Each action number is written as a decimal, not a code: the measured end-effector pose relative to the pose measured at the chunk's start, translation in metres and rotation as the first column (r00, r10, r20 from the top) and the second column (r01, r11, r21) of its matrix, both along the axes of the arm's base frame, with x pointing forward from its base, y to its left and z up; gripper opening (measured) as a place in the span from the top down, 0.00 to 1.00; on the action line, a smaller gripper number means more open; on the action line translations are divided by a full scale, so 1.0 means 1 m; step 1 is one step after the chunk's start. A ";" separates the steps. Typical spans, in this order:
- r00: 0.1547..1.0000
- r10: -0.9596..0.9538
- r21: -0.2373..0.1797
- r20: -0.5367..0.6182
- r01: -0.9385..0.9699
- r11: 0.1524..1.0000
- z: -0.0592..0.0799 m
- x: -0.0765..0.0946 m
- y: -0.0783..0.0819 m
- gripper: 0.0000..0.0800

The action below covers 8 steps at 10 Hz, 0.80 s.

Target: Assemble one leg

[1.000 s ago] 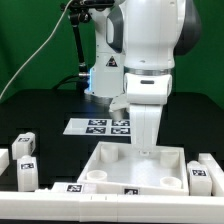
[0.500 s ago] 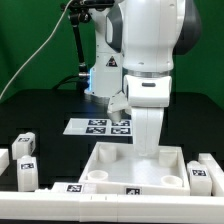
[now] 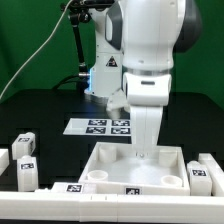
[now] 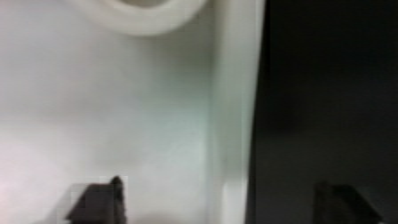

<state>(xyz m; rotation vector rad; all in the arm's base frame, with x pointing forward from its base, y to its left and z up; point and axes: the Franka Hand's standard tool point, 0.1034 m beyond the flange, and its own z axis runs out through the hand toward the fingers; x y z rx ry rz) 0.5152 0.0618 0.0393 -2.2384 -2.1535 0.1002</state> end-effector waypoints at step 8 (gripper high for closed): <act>0.976 -0.209 -0.019 0.062 0.211 0.977 0.048 0.017 -0.054 0.19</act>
Offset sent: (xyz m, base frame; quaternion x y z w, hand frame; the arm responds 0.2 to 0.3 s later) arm -0.0081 -0.0532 0.0235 -0.0208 0.0484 0.0359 0.9980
